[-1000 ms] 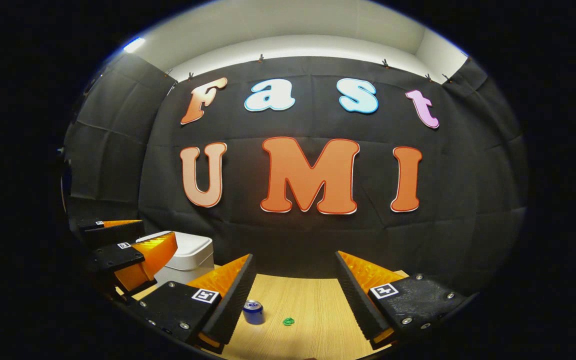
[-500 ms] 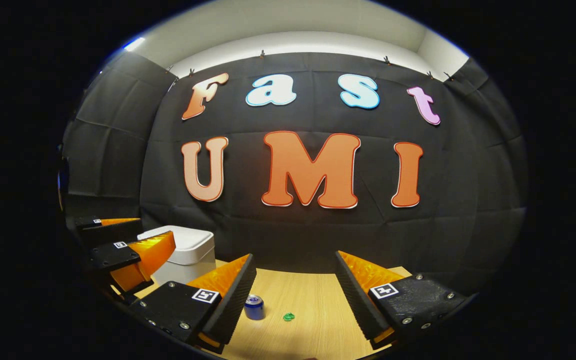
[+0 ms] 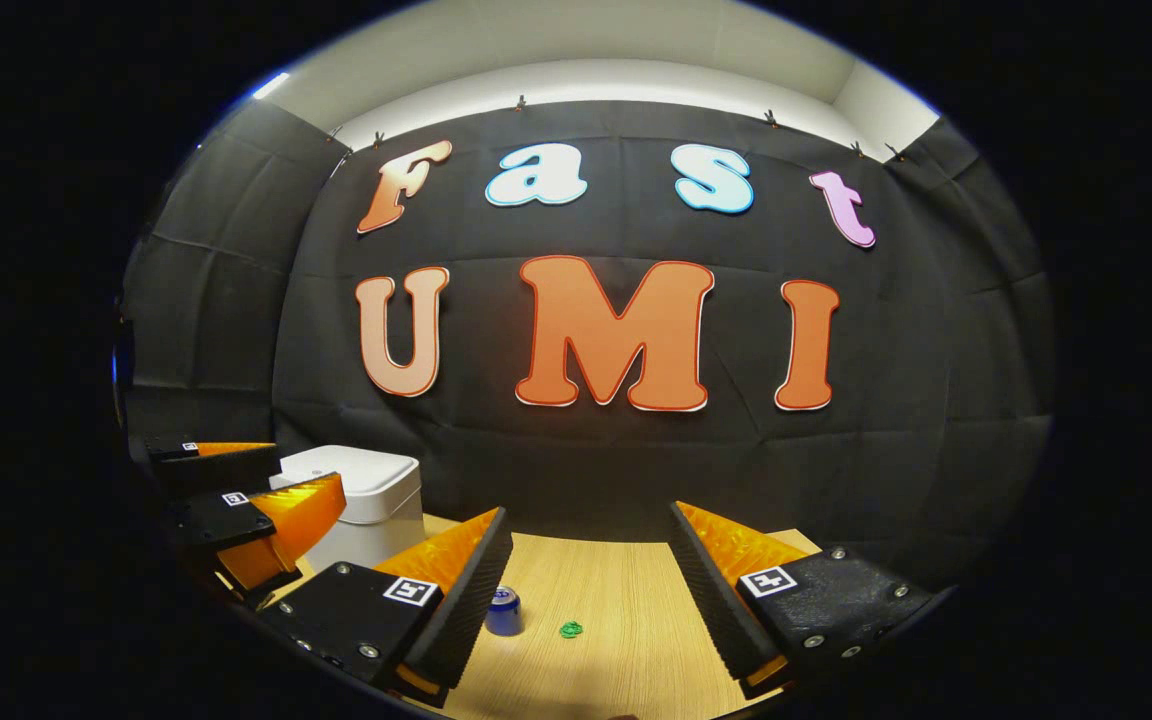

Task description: Press the lid of the desktop garbage bin to open it, pick up the crumpled paper on the desktop and throw it into the bin, then pick up the pop can on the desktop and drop it into the bin, and finally close the garbage bin lid.

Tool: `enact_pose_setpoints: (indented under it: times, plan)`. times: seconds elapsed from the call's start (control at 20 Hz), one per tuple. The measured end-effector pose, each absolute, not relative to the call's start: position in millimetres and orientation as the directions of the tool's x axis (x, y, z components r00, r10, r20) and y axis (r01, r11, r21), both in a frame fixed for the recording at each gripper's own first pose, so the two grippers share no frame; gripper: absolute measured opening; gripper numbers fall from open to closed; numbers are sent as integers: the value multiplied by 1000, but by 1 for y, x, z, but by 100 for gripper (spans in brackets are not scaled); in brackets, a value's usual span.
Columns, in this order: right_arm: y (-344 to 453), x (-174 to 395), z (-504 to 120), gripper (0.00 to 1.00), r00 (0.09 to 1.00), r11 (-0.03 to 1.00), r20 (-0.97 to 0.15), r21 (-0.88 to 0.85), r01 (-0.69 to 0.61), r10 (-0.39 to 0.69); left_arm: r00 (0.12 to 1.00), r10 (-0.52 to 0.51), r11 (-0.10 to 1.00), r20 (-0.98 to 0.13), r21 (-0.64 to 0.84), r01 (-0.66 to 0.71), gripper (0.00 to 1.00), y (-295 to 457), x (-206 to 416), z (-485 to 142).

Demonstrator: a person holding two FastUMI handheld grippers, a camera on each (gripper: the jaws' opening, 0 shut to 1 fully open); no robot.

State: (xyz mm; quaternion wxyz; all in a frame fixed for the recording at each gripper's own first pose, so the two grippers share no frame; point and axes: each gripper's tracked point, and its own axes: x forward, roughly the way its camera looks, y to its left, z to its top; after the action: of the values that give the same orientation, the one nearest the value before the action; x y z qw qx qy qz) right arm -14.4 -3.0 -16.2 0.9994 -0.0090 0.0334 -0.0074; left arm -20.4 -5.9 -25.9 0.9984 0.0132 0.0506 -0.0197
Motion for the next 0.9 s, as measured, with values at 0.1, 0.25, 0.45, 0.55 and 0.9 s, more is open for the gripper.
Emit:
enact_pose_setpoints:
  times: [0.1, 0.25, 0.45, 0.55, 0.9]
  plan:
    - [-1, -14, -17, 94, 998, 1000, -70, -17, 9, -10, 994, -41, 999, -104, 31, 45, 95, -5, -21, -26]
    - [1, -13, -16, 94, 997, 1000, -71, -14, 4, -5, 994, -45, 998, -102, 45, 49, 95, -7, -23, -24]
    - [3, -11, -18, 94, 997, 1000, -73, -14, -5, 4, 995, -34, 998, -95, 47, 39, 94, -3, -22, -22]
    - [3, -11, -17, 94, 997, 1000, -71, -15, -6, 5, 996, -23, 998, -91, 47, 28, 94, 2, -20, -21]
    - [3, -7, -18, 94, 997, 1000, -76, -20, -6, 5, 995, -5, 1000, -101, 27, 8, 94, 13, -14, -25]
